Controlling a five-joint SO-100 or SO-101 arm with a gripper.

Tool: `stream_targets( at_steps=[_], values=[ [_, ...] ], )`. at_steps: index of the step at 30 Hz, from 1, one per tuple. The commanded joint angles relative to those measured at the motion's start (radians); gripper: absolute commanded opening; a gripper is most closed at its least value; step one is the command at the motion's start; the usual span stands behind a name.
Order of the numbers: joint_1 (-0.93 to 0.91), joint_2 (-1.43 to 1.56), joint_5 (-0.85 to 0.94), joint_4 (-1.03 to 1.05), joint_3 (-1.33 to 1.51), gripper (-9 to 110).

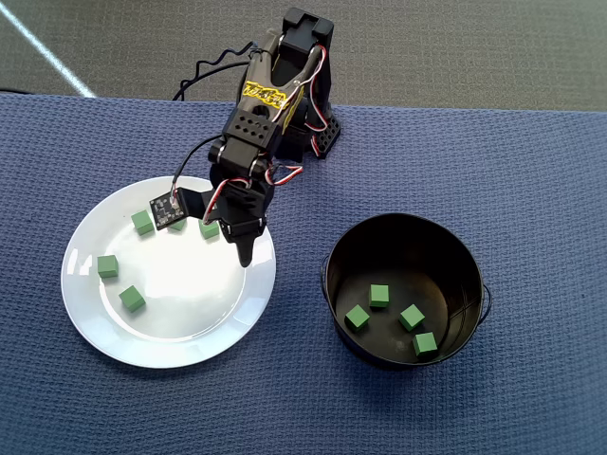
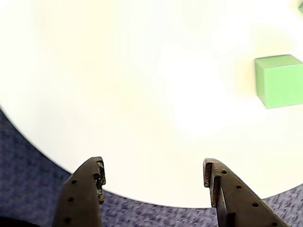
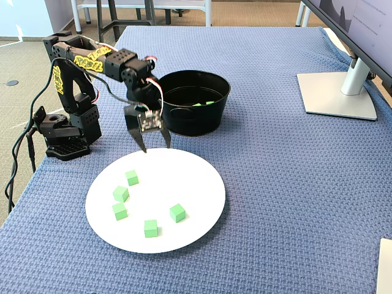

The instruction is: Pick up the green cubes from the white plate and place them in the black recipient

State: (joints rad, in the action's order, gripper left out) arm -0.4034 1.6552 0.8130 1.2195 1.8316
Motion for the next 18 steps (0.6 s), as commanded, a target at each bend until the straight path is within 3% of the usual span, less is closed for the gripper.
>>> stream_targets(
  at_steps=[1, 18],
  values=[
    [-0.025, 0.02, 0.054, -0.018, 0.005, 20],
    [-0.218, 0.204, 0.311, 0.075, 0.147, 28]
  ],
)
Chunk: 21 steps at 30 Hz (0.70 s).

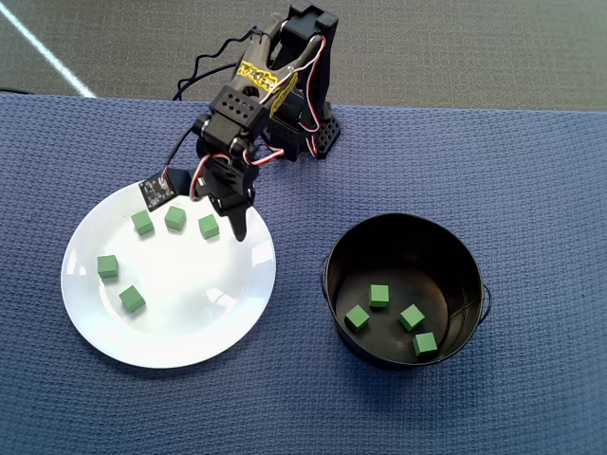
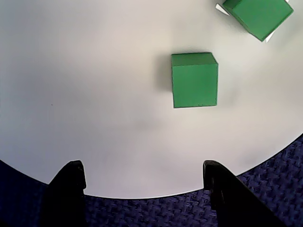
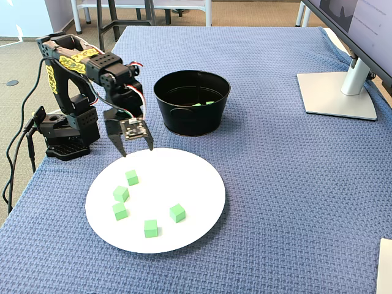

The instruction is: Pick up the green cubes from the white plate and place them in the black recipient

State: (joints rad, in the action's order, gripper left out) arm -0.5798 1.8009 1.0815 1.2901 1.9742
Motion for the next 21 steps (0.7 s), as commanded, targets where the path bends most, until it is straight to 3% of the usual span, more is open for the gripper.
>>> stream_targets(
  at_steps=[1, 11, 21],
  values=[
    [-0.052, 0.046, 0.049, -0.006, 0.006, 28],
    [-0.15, -0.207, 0.164, -0.048, -0.12, 32],
    [-0.15, -0.31, 0.158, -0.052, -0.225, 29]
  ],
)
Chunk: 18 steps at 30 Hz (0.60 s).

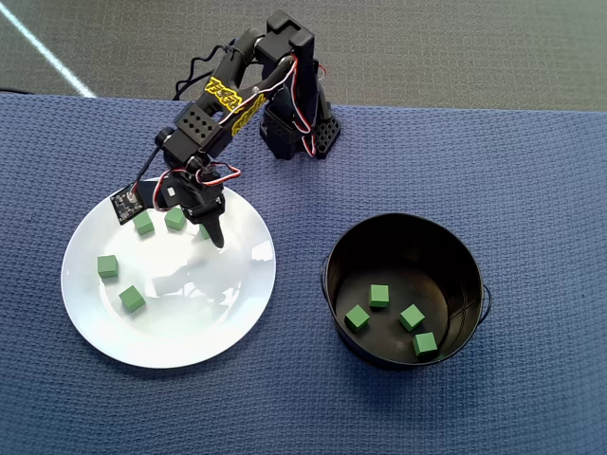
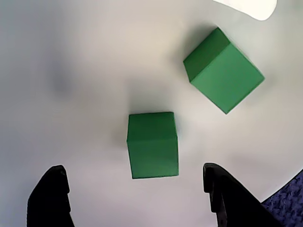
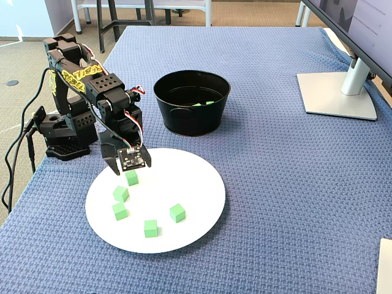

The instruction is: Pick up the green cubes from the white plate and place them in the black recipient

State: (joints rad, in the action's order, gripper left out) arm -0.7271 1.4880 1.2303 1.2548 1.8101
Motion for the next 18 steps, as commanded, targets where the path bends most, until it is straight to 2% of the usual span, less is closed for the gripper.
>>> stream_targets(
  at_steps=[1, 18],
  values=[
    [-0.002, -0.002, 0.006, -0.018, -0.061, 28],
    [-0.018, -0.026, 0.041, -0.137, 0.054, 25]
  ],
)
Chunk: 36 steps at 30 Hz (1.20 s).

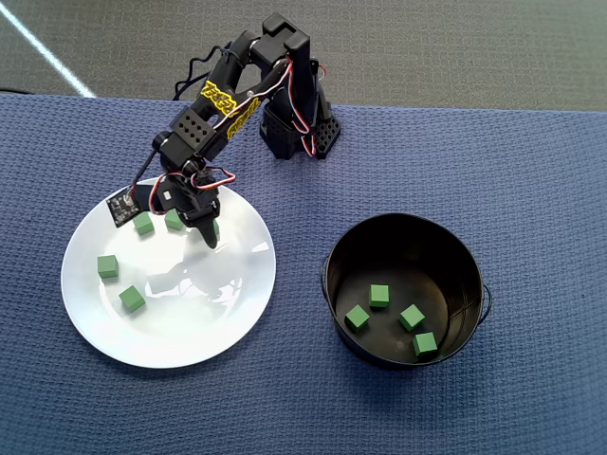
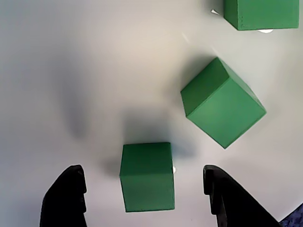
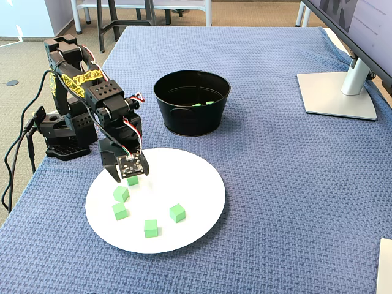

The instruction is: Pick up the green cubes from the white plate and place them in the black recipient

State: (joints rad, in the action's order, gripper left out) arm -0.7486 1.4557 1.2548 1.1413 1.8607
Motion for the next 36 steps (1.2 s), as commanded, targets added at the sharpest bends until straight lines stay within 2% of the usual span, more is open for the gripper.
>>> stream_targets(
  at_steps=[1, 11, 16, 23, 27, 36],
  values=[
    [0.003, 0.006, 0.015, -0.023, 0.003, 25],
    [0.008, 0.0, 0.021, -0.038, 0.018, 16],
    [0.008, -0.002, 0.012, -0.043, 0.018, 0],
    [0.008, 0.012, -0.003, -0.058, 0.029, 0],
    [0.026, 0.058, -0.081, -0.067, 0.04, 0],
    [0.204, 0.325, -0.354, 0.21, -0.109, 0]
  ],
)
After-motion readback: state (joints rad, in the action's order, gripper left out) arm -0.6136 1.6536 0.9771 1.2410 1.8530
